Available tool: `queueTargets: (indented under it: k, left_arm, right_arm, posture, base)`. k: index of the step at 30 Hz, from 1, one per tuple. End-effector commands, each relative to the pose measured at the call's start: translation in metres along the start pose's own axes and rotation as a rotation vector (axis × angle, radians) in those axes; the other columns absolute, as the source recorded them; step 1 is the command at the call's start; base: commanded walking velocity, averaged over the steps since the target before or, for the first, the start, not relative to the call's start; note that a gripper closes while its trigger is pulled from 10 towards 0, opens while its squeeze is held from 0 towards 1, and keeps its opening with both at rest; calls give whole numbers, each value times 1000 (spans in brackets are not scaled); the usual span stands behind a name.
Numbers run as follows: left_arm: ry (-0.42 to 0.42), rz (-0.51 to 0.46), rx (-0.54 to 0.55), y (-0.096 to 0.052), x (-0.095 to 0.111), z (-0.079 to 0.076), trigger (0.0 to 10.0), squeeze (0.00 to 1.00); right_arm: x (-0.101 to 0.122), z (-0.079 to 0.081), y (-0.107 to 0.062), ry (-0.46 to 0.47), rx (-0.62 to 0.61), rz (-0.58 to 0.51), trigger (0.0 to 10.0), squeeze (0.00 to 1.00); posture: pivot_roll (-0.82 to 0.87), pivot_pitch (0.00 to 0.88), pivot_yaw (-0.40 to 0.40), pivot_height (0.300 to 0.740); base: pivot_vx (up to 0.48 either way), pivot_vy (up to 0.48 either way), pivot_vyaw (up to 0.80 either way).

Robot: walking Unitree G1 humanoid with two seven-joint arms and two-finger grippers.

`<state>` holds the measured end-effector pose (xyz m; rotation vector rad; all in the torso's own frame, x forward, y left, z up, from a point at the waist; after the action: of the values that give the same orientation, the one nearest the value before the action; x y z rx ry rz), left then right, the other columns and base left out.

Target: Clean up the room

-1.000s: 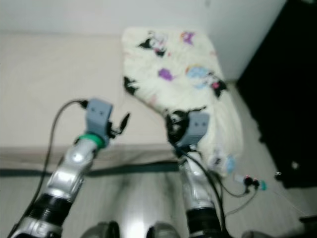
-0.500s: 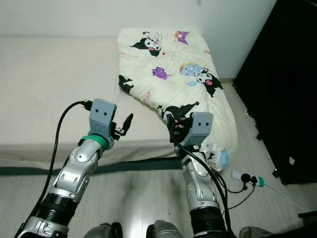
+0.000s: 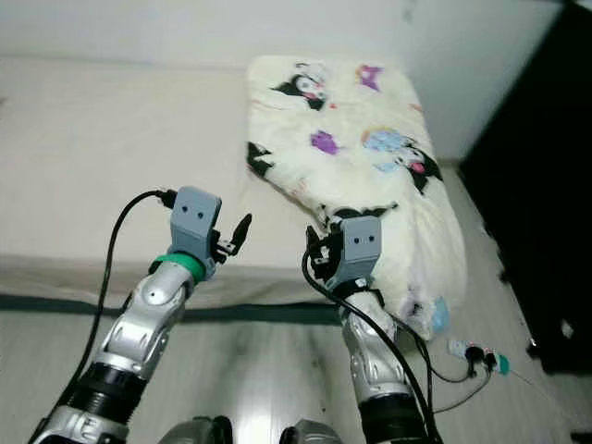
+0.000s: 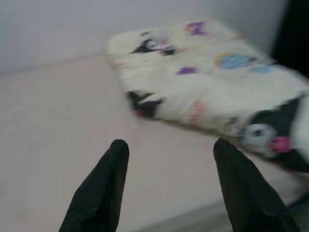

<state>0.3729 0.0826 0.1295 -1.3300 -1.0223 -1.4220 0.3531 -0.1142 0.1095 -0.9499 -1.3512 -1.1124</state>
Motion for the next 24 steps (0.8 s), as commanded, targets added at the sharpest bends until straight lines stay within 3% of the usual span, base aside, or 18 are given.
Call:
queueTargets:
  k: [1, 7, 24]
  left_arm:
    - [-14, 14, -16, -1, -5, -7, 10000, 0]
    - [-14, 15, -15, 0, -5, -7, 10000, 0]
    - [-16, 21, -11, -2, -8, -6, 10000, 0]
  right_arm:
    - [-3, -8, -4, 11, -25, 5, 10000, 0]
    - [-3, -12, -5, 19, -33, 8, 10000, 0]
    - [-8, -15, -7, 4, -61, 15, 10000, 0]
  posture:
    - [-67, 27, 54, 740]
    - [-67, 25, 53, 740]
    - [-65, 27, 57, 740]
  base:
    - [461, 0, 0]
    - [413, 0, 0]
    - [0, 0, 0]
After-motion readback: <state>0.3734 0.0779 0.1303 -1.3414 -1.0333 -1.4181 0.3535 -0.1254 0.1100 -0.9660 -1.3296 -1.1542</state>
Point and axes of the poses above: a point about 5 cm out from each wrist's last joint towards the gripper, its own y axis pointing out of the wrist towards the gripper, its own x axis along the axis of the wrist's last joint, z = x × y, the point moved 5 cm from there along y, pointing out of the wrist towards the gripper, and after that the axes turned 5 degrees about -y, right-handed, at the moved point
